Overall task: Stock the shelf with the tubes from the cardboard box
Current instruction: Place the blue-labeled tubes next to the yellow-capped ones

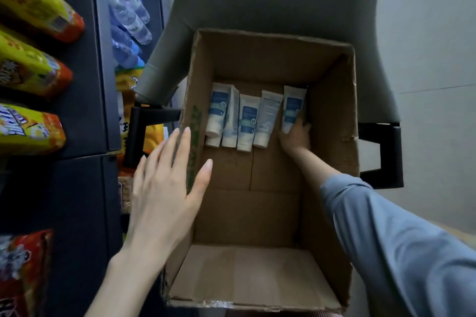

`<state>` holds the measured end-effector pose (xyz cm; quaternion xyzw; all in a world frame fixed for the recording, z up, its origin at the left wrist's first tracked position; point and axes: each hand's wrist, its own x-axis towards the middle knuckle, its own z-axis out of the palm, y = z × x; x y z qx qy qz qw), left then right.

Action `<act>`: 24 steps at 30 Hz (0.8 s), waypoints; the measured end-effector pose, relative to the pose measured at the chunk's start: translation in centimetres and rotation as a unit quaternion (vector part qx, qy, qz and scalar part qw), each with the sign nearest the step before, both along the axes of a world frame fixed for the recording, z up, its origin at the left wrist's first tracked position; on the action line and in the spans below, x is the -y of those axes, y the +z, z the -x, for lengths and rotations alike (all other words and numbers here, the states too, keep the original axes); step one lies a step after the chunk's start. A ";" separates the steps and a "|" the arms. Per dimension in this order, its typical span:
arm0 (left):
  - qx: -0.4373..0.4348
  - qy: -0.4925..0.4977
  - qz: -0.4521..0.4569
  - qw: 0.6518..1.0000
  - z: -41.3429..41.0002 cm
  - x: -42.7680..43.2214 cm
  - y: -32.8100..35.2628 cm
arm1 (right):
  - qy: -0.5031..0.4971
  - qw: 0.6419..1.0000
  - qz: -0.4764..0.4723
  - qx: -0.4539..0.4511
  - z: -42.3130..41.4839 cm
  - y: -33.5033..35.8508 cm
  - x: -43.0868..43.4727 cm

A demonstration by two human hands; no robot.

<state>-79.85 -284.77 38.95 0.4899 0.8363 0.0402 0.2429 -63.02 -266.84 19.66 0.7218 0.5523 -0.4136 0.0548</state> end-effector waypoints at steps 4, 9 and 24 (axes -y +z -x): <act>0.022 0.012 -0.031 0.999 -0.1 -0.5 0.1 | -0.101 0.993 0.025 -0.056 0.6 0.3 0.0; 0.041 0.013 -0.048 0.998 -0.3 -1.0 0.0 | -0.204 0.932 0.210 -0.214 0.4 3.2 1.0; 0.279 0.218 -0.212 0.911 -3.1 -2.4 -0.9 | -0.005 0.904 -0.012 -0.427 2.6 15.4 12.3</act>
